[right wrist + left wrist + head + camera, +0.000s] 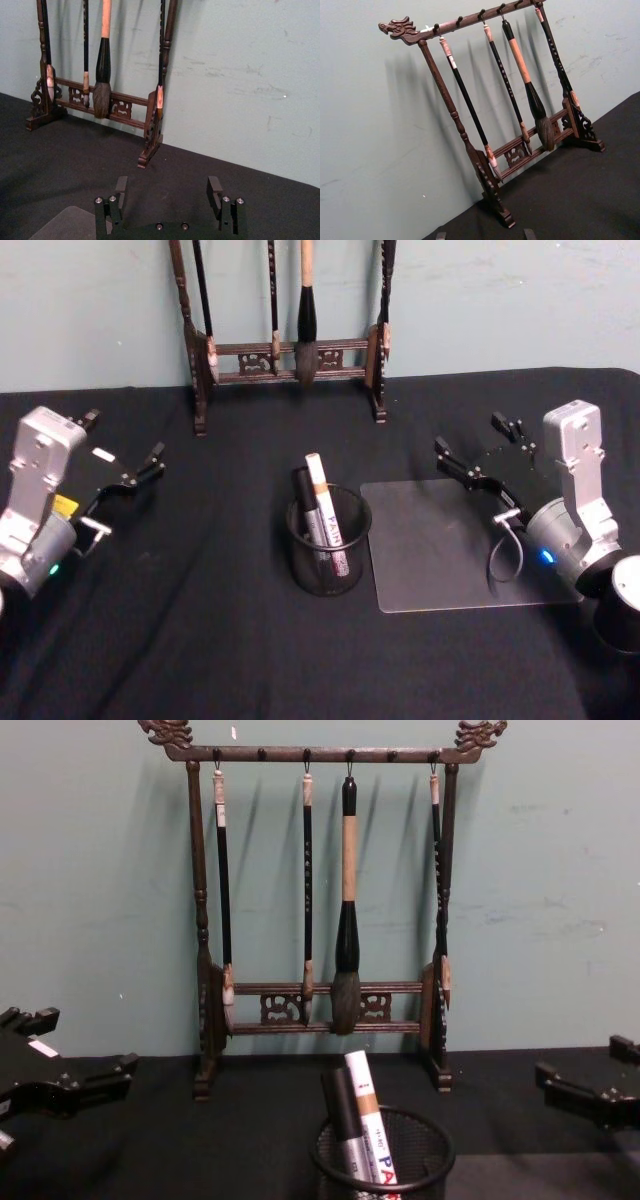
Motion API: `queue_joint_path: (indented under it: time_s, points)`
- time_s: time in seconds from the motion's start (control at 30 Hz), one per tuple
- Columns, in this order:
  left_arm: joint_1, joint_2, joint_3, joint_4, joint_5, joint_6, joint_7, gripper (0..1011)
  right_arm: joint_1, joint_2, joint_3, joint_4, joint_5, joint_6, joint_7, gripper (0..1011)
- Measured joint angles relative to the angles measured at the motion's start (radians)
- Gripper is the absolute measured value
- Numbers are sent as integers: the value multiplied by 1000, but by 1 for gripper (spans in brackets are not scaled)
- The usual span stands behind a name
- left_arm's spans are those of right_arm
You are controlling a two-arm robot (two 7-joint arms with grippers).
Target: Pick up the water-based marker from the table and place it into the pen holder.
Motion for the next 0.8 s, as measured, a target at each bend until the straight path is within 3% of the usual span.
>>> queue_joint_path:
  time_s: [0.8]
  points:
    - [0, 0, 0, 0, 0, 0, 0, 1001, 3, -4, 0, 6, -6, 2, 6, 1002]
